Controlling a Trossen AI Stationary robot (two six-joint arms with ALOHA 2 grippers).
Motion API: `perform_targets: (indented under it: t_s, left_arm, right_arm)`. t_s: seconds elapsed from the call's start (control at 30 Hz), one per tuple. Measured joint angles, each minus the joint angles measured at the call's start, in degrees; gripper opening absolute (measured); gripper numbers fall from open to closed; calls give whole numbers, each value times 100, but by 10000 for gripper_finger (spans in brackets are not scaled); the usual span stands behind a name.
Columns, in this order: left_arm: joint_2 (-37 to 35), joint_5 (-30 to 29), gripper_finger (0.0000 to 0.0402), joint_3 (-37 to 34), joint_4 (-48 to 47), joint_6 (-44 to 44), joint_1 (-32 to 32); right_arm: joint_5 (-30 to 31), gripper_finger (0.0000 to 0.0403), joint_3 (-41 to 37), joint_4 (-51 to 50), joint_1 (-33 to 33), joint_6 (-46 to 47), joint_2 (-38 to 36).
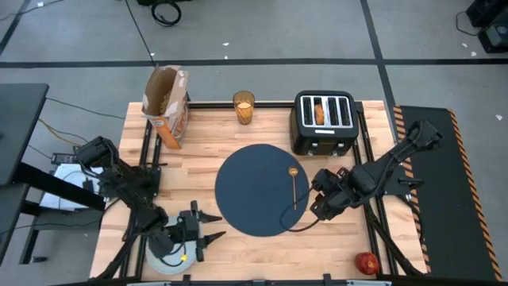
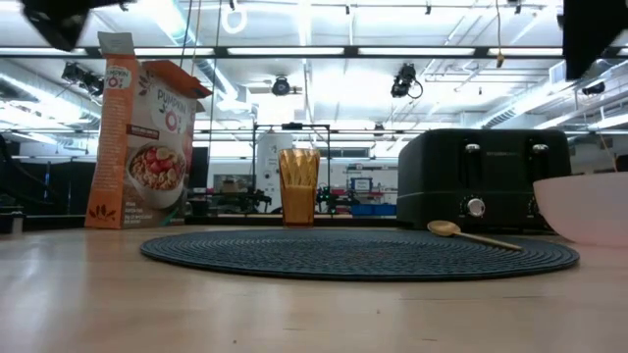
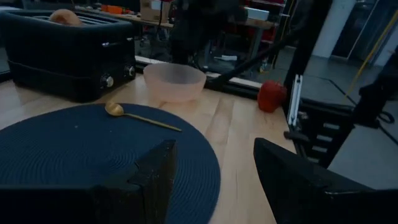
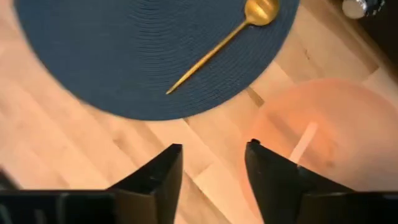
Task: Arrange a breakfast setting
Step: Put the bowl on the placemat
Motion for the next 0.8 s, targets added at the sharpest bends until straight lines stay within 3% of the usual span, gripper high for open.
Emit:
perform_targets:
  t_s: [0.2,0.43,0.8]
  left_arm:
    - [2,441,222,0,82,-1,364]
    - [2,751,222,0,249,5,487]
    - [2,754,222,-2,180,11,485]
  right_arm:
    - [-248,217,-1001,261,-312,196,-4]
    - [-808,194,-1789,1328,-643,36,-3]
    - [-1041,149,-2193,1848,-798,-90,144]
